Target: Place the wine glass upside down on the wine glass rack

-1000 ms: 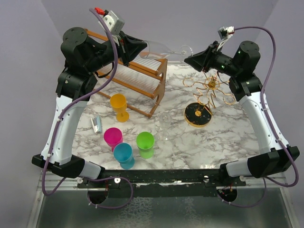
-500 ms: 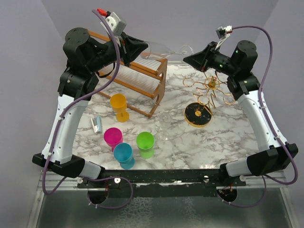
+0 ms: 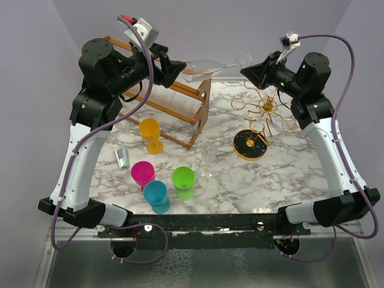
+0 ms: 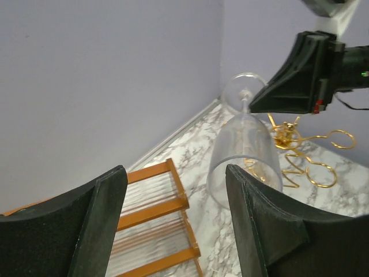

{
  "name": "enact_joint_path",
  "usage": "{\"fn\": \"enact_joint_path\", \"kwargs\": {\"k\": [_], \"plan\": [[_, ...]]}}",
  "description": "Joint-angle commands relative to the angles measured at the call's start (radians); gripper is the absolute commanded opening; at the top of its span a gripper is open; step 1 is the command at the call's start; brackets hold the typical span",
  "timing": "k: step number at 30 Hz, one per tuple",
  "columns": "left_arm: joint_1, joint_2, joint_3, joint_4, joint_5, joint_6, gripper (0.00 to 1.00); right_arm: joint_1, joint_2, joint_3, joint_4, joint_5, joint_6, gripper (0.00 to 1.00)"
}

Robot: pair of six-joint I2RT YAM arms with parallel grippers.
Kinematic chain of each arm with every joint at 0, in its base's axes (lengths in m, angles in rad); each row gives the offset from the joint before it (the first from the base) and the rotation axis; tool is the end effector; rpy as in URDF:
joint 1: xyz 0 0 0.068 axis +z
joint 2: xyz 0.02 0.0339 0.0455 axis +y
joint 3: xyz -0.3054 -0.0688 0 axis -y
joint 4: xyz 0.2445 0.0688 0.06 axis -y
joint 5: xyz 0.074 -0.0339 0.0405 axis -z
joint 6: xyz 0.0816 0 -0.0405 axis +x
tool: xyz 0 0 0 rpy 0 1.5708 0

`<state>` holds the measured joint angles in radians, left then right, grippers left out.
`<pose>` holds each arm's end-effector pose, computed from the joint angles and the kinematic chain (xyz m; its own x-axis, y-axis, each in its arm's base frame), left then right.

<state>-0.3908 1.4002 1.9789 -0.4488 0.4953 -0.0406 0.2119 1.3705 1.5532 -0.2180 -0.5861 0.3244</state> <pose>0.2484 -0.1443 0.6173 0.0884 -0.0750 -0.9933 0.7751 0.6314 0.0213 0.3138 0.1137 0.5112 -0.2608 0.2155 -0.9410 -0.6673 0.6642 0.3370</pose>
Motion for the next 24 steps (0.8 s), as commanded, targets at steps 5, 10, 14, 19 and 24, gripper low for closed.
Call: {"fn": "enact_joint_path", "kwargs": {"k": [5,10,14,19,24], "plan": [[-0.002,-0.094,-0.067,-0.112,-0.391,0.154,0.84,-0.04,-0.031,0.047,-0.036,0.272,-0.197,0.01],[-0.002,-0.139,-0.19,-0.108,-0.445,0.226,0.86,-0.097,0.0,0.107,-0.056,0.366,-0.252,0.01],[-0.003,-0.167,-0.254,-0.114,-0.468,0.277,0.86,-0.111,0.027,0.142,-0.054,0.477,-0.359,0.01],[-0.003,-0.189,-0.303,-0.137,-0.473,0.33,0.86,-0.111,0.079,0.177,-0.034,0.629,-0.542,0.01],[-0.004,-0.209,-0.33,-0.164,-0.443,0.34,0.86,-0.111,0.142,0.231,-0.025,0.705,-0.668,0.01]]}}
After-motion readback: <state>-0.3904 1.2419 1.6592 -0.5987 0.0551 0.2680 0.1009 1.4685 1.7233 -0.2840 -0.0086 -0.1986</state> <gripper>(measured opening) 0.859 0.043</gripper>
